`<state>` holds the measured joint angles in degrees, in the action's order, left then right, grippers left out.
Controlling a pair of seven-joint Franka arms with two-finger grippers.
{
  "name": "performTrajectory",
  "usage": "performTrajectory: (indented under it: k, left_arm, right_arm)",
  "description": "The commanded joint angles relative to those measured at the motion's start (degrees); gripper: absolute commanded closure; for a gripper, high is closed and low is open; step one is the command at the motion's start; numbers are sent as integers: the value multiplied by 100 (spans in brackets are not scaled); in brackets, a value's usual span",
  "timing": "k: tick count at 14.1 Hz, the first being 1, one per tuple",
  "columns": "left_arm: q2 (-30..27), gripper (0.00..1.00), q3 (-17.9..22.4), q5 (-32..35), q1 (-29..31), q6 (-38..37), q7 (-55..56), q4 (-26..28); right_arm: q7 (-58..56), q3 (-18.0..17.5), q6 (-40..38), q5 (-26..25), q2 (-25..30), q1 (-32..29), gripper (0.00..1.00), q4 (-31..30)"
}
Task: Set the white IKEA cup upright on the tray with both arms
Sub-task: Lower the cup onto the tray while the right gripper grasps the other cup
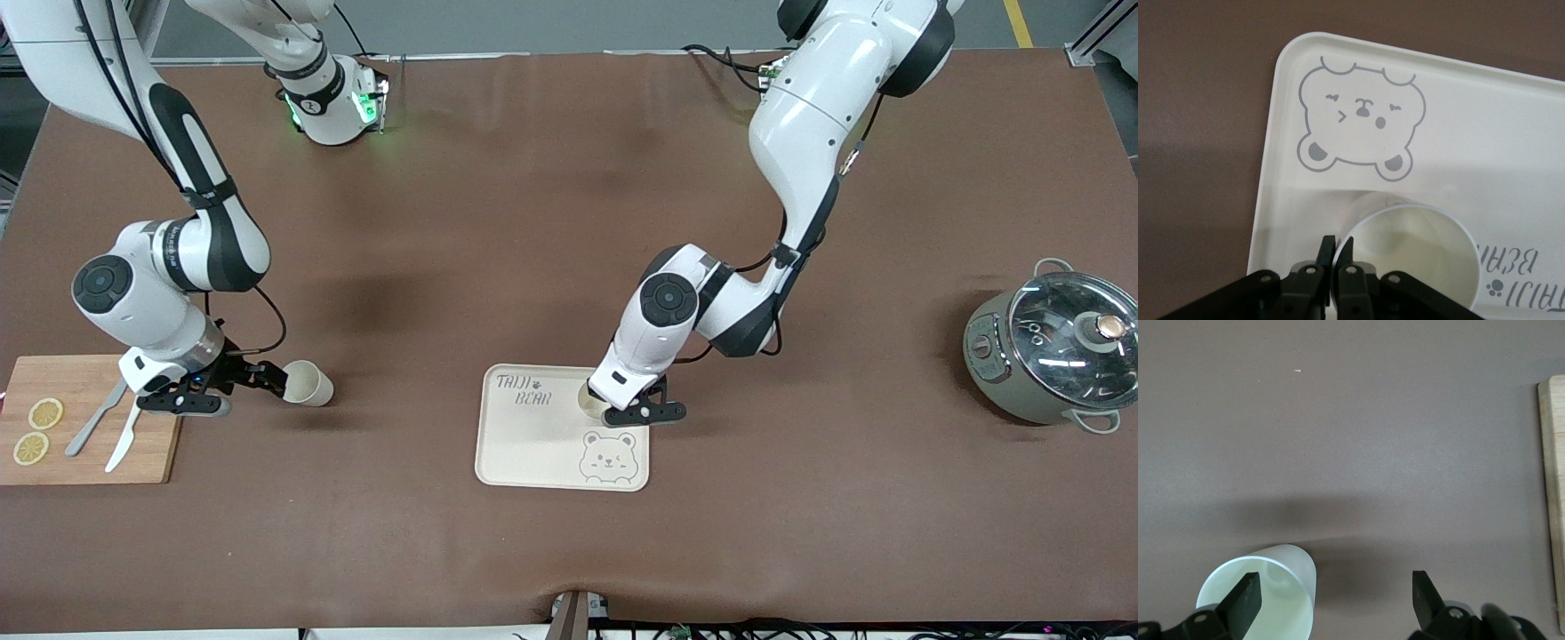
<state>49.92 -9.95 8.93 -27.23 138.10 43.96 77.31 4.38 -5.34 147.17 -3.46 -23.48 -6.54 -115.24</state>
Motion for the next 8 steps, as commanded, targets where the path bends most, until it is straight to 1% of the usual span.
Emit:
performTrajectory:
  k: [1,2,3,8]
  left_arm:
    - [115,42,134,214,-107,59,-11,-129]
    - [106,36,134,223,-107,59,-11,-129]
    - [106,34,134,223,-107,59,-2,-129]
    - [71,34,134,223,-107,59,-2,-129]
  right_arm:
    - [10,-37,93,-75,-52,-66,0,-25]
    - [10,-37,93,-75,-78,-66,0,-25]
    - [10,-37,153,-75,-113,-66,0,-25]
    - [10,-37,330,-75,-306,-66,0,-25]
